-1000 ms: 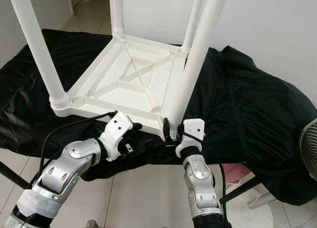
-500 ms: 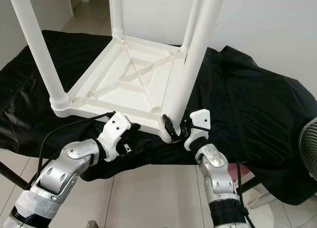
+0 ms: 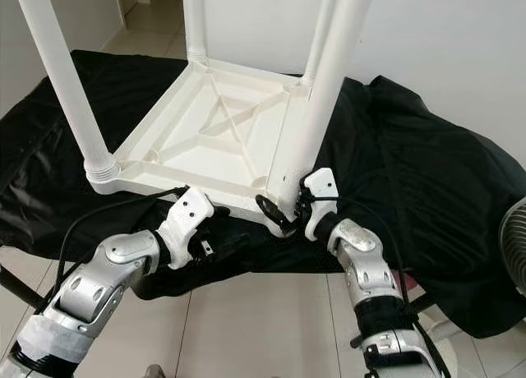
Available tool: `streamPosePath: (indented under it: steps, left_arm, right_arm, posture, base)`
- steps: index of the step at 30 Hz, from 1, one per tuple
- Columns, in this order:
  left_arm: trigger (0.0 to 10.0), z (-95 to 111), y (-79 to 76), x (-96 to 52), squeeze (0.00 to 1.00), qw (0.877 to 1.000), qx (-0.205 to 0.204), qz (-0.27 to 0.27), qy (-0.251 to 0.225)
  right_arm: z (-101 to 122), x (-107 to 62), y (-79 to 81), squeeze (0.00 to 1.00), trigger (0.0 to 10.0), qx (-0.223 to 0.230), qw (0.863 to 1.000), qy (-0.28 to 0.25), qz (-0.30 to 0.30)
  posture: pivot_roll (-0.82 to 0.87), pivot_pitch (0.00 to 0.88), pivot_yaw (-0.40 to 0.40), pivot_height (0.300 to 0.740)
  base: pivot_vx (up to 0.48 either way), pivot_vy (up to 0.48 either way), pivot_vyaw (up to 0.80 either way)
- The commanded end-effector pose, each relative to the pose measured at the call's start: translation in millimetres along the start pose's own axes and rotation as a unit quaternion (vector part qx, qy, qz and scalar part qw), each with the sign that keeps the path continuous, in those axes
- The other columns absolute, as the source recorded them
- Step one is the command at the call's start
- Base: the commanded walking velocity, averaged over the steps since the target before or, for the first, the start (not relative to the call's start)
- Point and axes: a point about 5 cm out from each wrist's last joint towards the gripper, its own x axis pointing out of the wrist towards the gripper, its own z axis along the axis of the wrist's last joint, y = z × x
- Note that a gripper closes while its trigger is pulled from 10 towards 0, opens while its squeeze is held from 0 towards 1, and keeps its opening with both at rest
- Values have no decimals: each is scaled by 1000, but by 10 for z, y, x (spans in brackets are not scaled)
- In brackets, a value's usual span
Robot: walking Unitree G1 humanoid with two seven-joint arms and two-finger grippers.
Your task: Building children table
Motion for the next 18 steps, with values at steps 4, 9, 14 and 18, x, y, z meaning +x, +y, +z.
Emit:
streamPosePath:
  steps: [4, 9, 14, 18]
  left_arm:
    - [10000, 9, -7, 24, 0, 1000, 4, -12, -2]
    - [10000, 15, -10, 51, 0, 1000, 3, -11, -4]
    - [10000, 1, -27, 84, 0, 1000, 1, -13, -2]
    - [10000, -8, -26, 93, 0, 1000, 0, -10, -1]
  right_arm:
    - [-91, 30, -9, 0, 0, 4, 1000, 18, 7]
    - [-130, 22, 4, 0, 0, -3, 1000, 27, 10]
    - [-145, -33, -12, 0, 10000, 6, 1000, 21, -19]
    - [-117, -53, 0, 0, 10000, 23, 998, -1, -52]
  posture:
    - [26, 45, -83, 740]
    - [26, 41, -84, 740]
    - [15, 42, -78, 740]
    - [14, 45, -80, 740]
  base:
    - [0, 0, 0]
    - [0, 0, 0]
    - [0, 0, 0]
    - [0, 0, 0]
